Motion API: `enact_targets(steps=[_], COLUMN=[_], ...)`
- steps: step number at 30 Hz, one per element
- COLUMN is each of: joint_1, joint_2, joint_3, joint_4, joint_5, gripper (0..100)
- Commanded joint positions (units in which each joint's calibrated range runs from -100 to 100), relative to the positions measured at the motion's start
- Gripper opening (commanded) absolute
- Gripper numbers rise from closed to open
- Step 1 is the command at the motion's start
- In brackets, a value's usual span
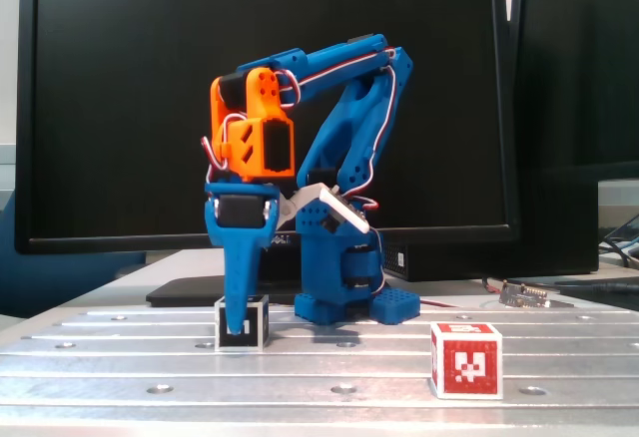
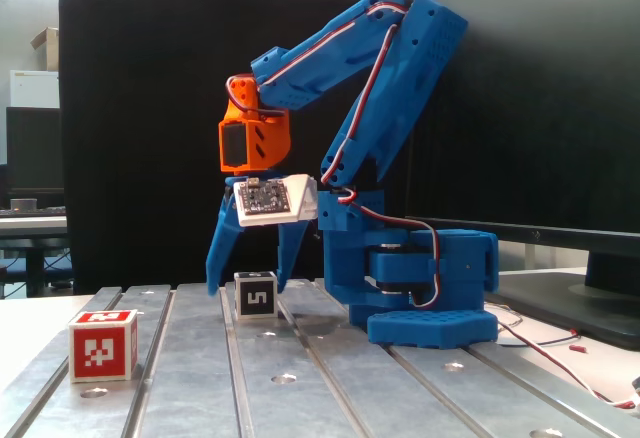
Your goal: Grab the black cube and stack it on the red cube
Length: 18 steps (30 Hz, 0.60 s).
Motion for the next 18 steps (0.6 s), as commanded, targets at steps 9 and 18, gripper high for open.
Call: enact_targets(steps=[9, 18], joint_1=[0.1, 0.1], joint_2=[0.1, 0.1], joint_3=[0.0, 0.0], joint_4=[-0.1, 0.0], joint_5=[0.2, 0.3], gripper=[29, 26])
